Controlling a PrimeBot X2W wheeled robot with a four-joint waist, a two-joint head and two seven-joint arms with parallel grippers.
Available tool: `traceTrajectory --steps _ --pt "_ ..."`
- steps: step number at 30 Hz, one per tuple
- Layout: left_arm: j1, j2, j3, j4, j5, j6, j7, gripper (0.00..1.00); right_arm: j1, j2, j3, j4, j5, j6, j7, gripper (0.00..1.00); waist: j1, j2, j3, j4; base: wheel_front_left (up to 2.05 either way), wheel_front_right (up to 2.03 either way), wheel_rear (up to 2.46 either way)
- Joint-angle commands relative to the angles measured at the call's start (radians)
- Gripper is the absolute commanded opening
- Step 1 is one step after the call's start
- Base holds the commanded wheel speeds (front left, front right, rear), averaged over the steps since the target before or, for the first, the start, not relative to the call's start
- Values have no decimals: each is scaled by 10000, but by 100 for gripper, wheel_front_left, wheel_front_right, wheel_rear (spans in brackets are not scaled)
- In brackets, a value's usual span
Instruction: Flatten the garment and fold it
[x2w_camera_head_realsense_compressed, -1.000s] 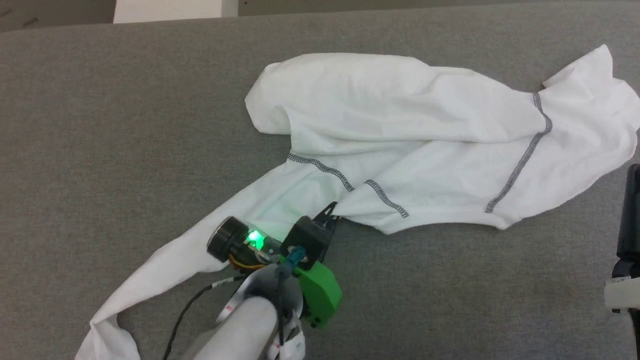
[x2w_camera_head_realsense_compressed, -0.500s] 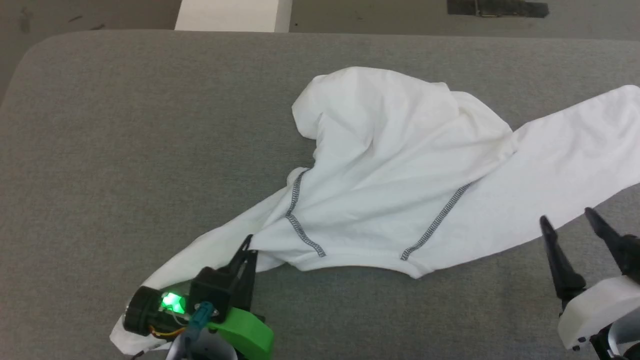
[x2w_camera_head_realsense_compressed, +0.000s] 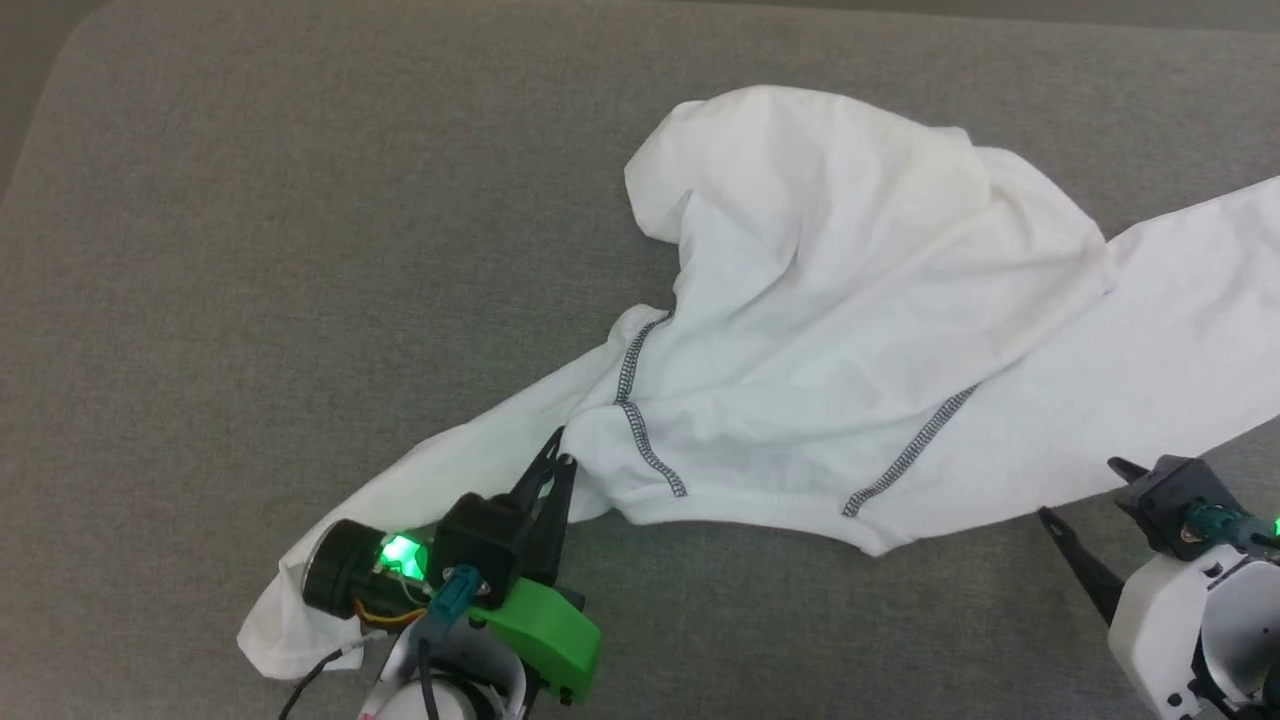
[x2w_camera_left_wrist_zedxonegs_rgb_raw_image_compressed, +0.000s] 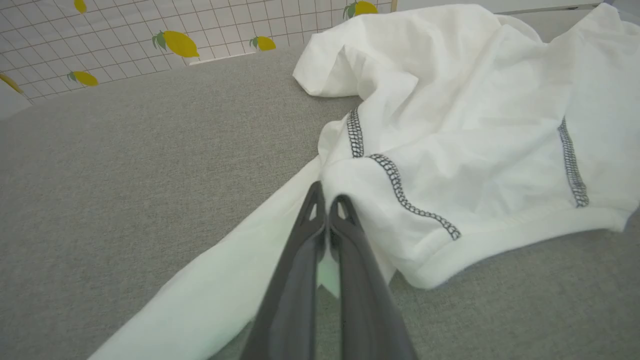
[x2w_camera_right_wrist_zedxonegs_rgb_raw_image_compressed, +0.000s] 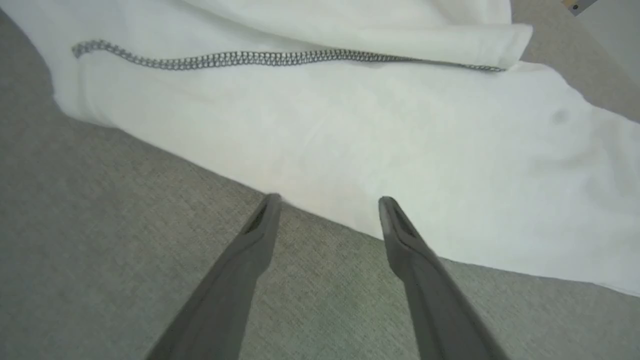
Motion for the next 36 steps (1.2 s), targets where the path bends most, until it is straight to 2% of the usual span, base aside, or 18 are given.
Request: traceTrajectory --steps 1,7,12,13,14,19,26,30,36 --pt "-187 -96 -25 20 -1 -10 -88 0 -192 -85 159 88 142 -17 84 100 0 -1 266 224 0 0 0" --pt "-336 -227 -65 77 -26 45 -217 0 -537 -525 743 358 268 -17 124 100 0 -1 607 415 0 0 0" --pt "-434 -294 -92 124 -41 86 -290 0 -961 -500 1077 751 85 -17 -254 100 0 -1 750 475 0 0 0" --pt "-450 -297 -92 132 -38 96 -297 0 -1036 -460 1089 845 25 -17 -306 35 0 -1 762 470 0 0 0" --pt "-472 -308 -84 135 -43 114 -312 0 -1132 -373 1060 951 -64 -17 -411 0 0 -1 769 459 0 0 0" --pt "-514 -356 127 140 -80 330 -639 0 -1436 364 421 1345 -341 -17 -1172 0 0 -1 550 265 0 0 0" --pt "-599 -510 909 -437 -304 861 -1728 0 -1793 1810 -1050 946 -520 -17 -2490 0 0 -1 -307 -297 0 0 0" --pt "-1027 -519 1158 -1135 -349 908 -1879 0 -2252 2316 -1494 284 -627 -17 -2663 0 0 -1 -950 -653 0 0 0" --pt "-2301 -141 1433 -1886 -293 613 -1138 0 -3686 2604 -1813 -566 -932 -17 -2566 0 0 -1 -1851 -1107 0 0 0"
